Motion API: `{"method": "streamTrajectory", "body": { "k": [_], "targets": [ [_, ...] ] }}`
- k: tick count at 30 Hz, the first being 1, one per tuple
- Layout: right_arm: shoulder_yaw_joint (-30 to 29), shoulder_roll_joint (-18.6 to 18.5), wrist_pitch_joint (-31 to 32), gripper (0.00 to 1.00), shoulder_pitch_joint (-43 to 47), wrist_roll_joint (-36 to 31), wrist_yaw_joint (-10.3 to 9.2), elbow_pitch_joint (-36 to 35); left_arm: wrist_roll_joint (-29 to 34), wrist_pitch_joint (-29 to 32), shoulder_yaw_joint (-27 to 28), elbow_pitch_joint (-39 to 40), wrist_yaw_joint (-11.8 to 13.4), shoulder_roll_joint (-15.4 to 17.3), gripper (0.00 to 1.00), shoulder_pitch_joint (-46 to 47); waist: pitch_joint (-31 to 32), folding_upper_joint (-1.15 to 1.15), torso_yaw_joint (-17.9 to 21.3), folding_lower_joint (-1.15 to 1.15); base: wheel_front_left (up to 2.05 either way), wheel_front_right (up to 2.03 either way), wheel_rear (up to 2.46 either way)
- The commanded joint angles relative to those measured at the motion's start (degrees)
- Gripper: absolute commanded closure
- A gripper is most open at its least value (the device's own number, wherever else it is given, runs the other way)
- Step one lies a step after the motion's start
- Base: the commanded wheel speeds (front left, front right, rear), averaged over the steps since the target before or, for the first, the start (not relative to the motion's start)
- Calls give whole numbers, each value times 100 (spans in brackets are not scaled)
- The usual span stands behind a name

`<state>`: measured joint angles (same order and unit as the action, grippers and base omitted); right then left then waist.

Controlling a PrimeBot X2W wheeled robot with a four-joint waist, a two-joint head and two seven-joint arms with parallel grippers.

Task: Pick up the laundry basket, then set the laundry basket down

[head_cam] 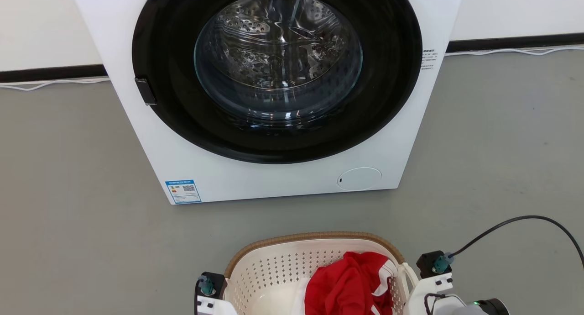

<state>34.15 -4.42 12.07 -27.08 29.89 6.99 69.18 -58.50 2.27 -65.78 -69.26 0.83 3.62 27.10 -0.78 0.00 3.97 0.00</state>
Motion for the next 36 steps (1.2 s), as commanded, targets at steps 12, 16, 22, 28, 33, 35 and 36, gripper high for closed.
{"method": "streamTrajectory", "body": {
  "k": [12, 16, 22, 28, 33, 35, 36],
  "targets": [
    [191, 155, -187, 100, -195, 77, 50, -98, -112, -178, -53, 111, -27, -74, 100, 341, -132, 0, -72, 0, 0, 0, 0],
    [186, 155, -299, 100, -264, 98, 50, -119, -135, -221, -78, 108, 11, -74, 100, 420, -246, 0, -98, 0, 0, 0, 0],
    [160, 155, -550, 100, -430, 127, 50, -138, -158, -348, -98, 109, 88, -74, 100, 615, -490, 0, -127, 0, 0, 0, 0],
    [38, 155, -911, 100, -691, 174, 50, -85, -151, -624, -79, 116, 244, -74, 100, 964, -972, 0, -179, 0, 0, 0, 0],
    [-142, 155, -1291, 100, -964, 259, 50, 70, -148, -911, -36, 119, 383, -74, 100, 1311, -1523, 0, -260, 0, 0, 0, 0],
    [-197, 155, -1449, 100, -1099, 252, 50, 153, -155, -991, -24, 133, 427, -74, 100, 1437, -1761, 0, -297, 0, 0, 0, 0],
    [-228, 155, -1521, 100, -1172, 239, 50, 201, -163, -1029, -14, 142, 453, -74, 100, 1498, -1880, 0, -314, 0, 0, 0, 0]
  ]
}}
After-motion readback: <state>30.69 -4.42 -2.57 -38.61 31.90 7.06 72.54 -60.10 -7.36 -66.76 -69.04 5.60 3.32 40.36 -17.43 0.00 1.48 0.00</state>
